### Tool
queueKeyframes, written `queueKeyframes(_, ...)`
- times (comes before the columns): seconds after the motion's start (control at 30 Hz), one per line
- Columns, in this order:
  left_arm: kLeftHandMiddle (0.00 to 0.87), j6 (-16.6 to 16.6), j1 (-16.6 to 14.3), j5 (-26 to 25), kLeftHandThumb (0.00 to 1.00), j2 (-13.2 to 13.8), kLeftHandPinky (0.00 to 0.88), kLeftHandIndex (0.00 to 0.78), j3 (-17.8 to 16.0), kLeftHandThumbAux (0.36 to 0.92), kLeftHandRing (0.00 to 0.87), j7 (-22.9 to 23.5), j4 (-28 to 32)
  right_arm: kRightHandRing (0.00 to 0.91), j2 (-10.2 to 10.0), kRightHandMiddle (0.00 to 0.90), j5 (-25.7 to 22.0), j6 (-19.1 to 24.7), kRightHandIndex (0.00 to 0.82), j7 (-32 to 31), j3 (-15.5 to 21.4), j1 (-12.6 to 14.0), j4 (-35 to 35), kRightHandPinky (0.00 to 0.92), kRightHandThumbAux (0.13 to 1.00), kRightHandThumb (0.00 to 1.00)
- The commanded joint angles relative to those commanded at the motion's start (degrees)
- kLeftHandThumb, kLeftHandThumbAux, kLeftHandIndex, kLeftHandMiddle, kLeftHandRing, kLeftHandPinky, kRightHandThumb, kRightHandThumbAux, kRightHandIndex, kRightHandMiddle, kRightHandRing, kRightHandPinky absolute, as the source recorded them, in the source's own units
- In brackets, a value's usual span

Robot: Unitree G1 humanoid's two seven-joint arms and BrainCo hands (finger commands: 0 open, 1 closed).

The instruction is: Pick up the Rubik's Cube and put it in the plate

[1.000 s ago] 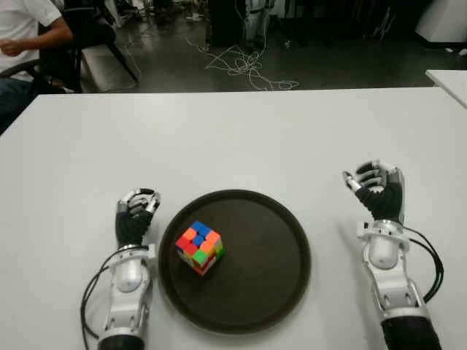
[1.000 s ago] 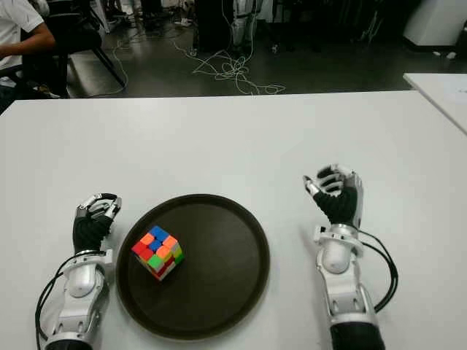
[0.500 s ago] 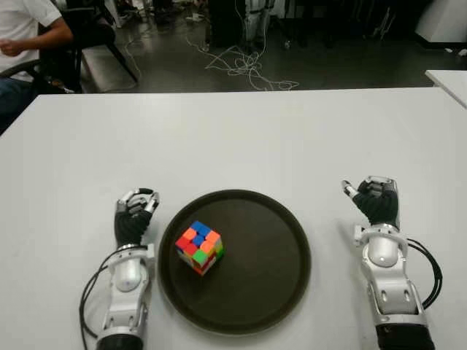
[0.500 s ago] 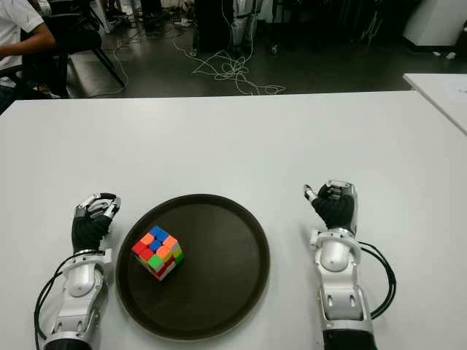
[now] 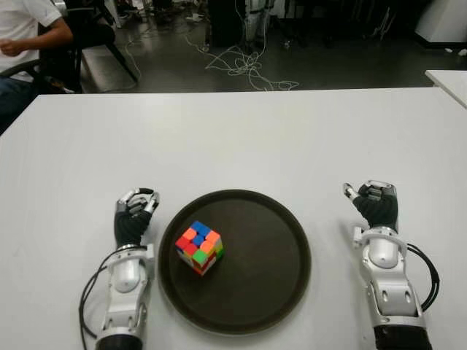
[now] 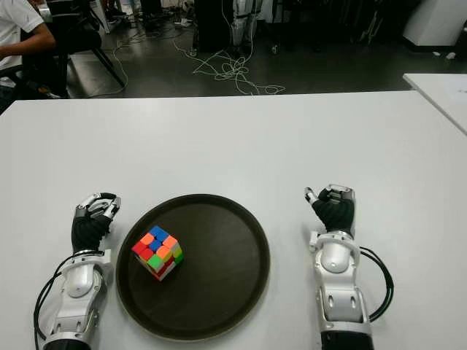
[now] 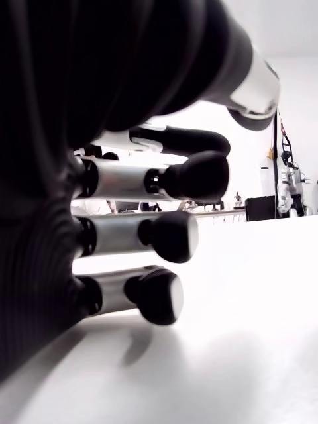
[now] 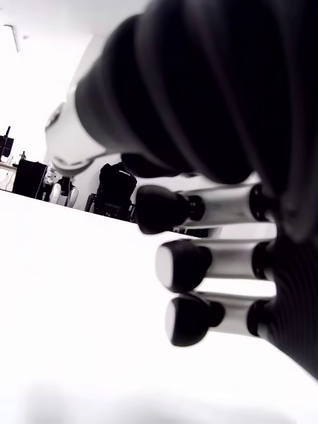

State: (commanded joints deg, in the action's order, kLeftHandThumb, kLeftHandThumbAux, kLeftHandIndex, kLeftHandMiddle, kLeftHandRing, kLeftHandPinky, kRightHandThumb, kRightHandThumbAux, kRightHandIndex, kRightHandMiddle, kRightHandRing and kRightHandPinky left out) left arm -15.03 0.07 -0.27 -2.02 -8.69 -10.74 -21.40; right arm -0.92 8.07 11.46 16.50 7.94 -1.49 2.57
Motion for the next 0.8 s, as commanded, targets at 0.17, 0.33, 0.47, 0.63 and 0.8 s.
queueKeyframes(0.17, 0.797, -0.6, -0.2, -0.7, 0.718, 0.1, 0.829, 0.445, -0.4, 0.7, 0.829, 0.4, -0.3, 0.864, 0.3, 0.864, -2.4, -4.5, 0.79, -1.6, 0.6, -0.1, 3.2, 0.861, 0.829, 0.396)
queueKeyframes(0.33, 0.795, -0.7, -0.5, -0.7, 0.718, 0.2, 0.826, 0.445, -0.5, 0.7, 0.825, 0.3, -0.6, 0.867, 0.5, 0.867, -3.6, -8.3, 0.794, -2.6, 0.8, -0.3, 5.4, 0.862, 0.833, 0.391)
queueKeyframes(0.47, 0.797, -0.5, -0.6, -0.3, 0.719, 0.4, 0.825, 0.445, -0.5, 0.7, 0.825, 0.1, -0.6, 0.868, 0.6, 0.867, -4.4, -10.7, 0.794, -3.3, 1.1, -0.4, 6.6, 0.863, 0.834, 0.387)
queueKeyframes(0.63, 0.798, 0.1, -0.6, 0.7, 0.718, 0.9, 0.821, 0.445, -0.1, 0.7, 0.823, 0.0, -0.6, 0.868, 0.4, 0.866, -5.5, -14.1, 0.798, -3.6, 1.6, -0.5, 8.2, 0.865, 0.835, 0.383)
queueKeyframes(0.8, 0.801, 0.8, -0.6, 1.2, 0.718, 1.1, 0.82, 0.445, 0.1, 0.7, 0.824, 0.1, -0.2, 0.865, 0.4, 0.864, -5.6, -16.2, 0.799, -3.5, 1.9, -0.7, 9.3, 0.862, 0.837, 0.38)
